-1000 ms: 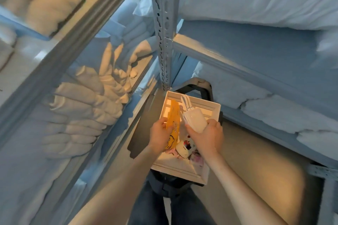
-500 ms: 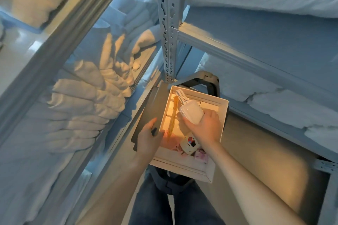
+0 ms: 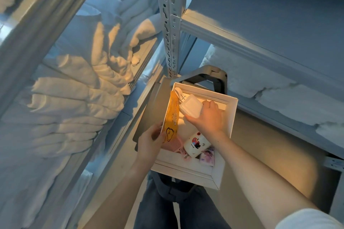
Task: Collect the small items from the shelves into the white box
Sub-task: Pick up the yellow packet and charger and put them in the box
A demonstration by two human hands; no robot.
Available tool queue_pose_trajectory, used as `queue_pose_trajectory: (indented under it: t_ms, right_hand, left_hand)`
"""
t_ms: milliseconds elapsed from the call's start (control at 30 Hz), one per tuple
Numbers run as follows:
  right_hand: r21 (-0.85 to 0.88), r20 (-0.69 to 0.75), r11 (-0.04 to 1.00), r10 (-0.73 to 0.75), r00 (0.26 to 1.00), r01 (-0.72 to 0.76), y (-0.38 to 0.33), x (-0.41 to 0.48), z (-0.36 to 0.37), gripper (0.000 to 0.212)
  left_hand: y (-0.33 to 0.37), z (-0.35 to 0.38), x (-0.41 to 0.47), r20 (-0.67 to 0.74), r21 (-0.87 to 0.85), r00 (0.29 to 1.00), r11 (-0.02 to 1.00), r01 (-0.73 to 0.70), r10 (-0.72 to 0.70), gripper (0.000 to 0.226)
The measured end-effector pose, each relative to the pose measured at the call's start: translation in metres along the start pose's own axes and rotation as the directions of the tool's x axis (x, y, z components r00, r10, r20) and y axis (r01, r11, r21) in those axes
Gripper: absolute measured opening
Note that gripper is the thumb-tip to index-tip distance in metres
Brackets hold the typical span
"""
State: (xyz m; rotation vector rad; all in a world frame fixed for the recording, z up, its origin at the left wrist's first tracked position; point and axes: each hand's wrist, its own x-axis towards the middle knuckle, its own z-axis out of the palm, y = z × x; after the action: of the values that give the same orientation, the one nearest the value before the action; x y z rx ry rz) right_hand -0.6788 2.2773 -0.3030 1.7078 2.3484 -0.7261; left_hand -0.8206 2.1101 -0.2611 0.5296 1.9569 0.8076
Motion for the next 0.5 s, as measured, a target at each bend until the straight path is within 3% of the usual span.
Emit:
queue_pose_trajectory:
  t_ms: [233, 367, 433, 500]
  right_hand:
    - [0.070, 0.045, 0.998, -0.011, 0.999, 0.007, -0.006, -0.011, -0.012, 0.069]
    - [0.256, -0.127, 0.963, -0.051, 0.991, 0.083, -0.001, -0.049, -0.040, 0.056]
    - [0.288, -0.240, 0.956, 0.017, 0.971, 0.054, 0.012, -0.076, -0.047, 0.054]
    - [0.314, -0.247, 0.949, 0.122, 0.961, -0.040, 0.030, -0.099, -0.046, 0.061]
  left_hand:
    - [0.007, -0.003, -0.004, 0.014, -0.010, 1.000, 1.000, 0.006, -0.006, 0.032]
    - [0.014, -0.008, -0.008, 0.062, 0.015, 0.998, 1.000, 0.005, -0.006, 0.032]
    - [0.012, -0.009, -0.009, 0.106, 0.058, 0.994, 0.998, 0.000, -0.006, 0.036]
    - [0.010, -0.009, -0.011, 0.138, 0.094, 0.990, 0.996, -0.010, -0.003, 0.042]
